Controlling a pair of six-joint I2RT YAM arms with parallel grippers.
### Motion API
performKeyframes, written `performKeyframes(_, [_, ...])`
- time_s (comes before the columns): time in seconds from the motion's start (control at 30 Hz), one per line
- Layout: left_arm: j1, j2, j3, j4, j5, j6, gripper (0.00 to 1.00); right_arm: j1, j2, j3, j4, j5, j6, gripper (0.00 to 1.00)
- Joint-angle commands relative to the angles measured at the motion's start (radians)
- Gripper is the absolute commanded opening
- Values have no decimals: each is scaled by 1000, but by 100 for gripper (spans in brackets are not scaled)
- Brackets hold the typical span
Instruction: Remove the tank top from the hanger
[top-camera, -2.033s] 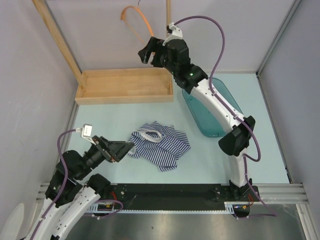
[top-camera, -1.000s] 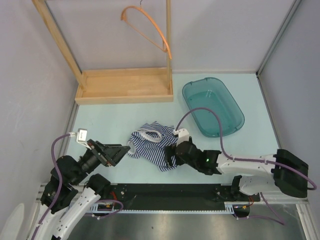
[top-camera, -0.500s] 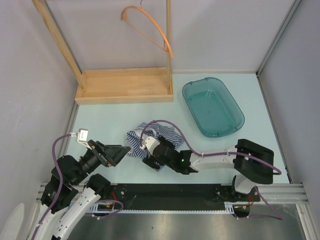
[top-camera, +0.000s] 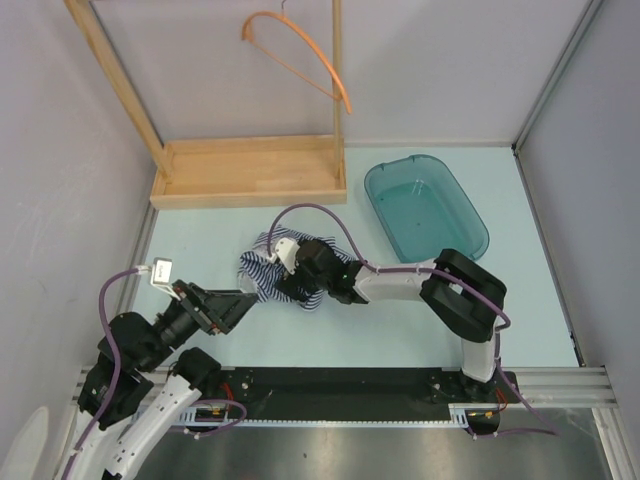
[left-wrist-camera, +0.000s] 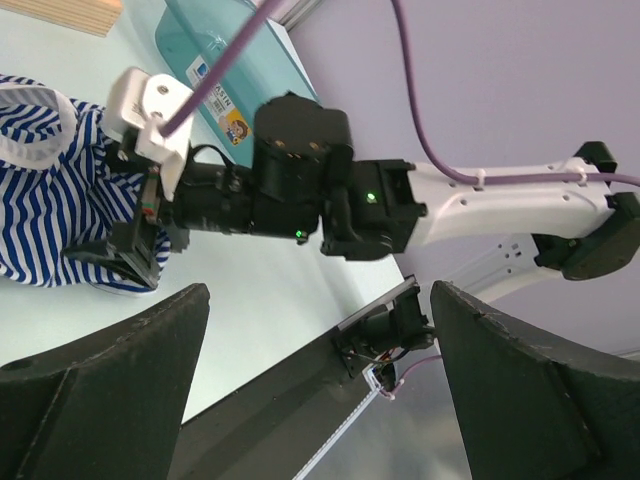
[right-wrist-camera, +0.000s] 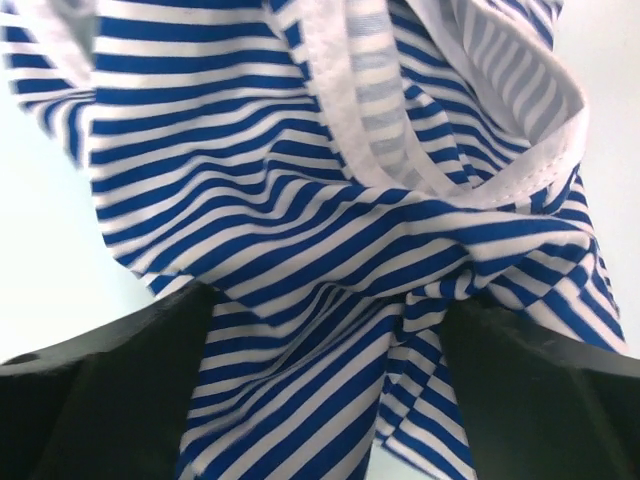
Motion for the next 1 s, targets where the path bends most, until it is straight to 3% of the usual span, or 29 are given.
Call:
performKeyframes(0.0, [1, 12, 43, -1, 7, 8, 97, -27, 58, 47, 19, -37, 5, 89])
performKeyframes(0.27, [1, 15, 37, -3, 2, 8, 97, -35, -5, -75, 121, 75, 114, 35])
performKeyframes(0.43, [1, 21, 42, -1, 2, 8, 97, -62, -181, -123, 163, 208, 185, 0])
performKeyframes(0.67, [1, 23, 40, 3, 1, 0, 97, -128, -495, -151, 118, 371, 272, 0])
performKeyframes(0.97, [1, 34, 19, 32, 13, -7, 96, -248, -846, -80, -167, 555, 311, 0])
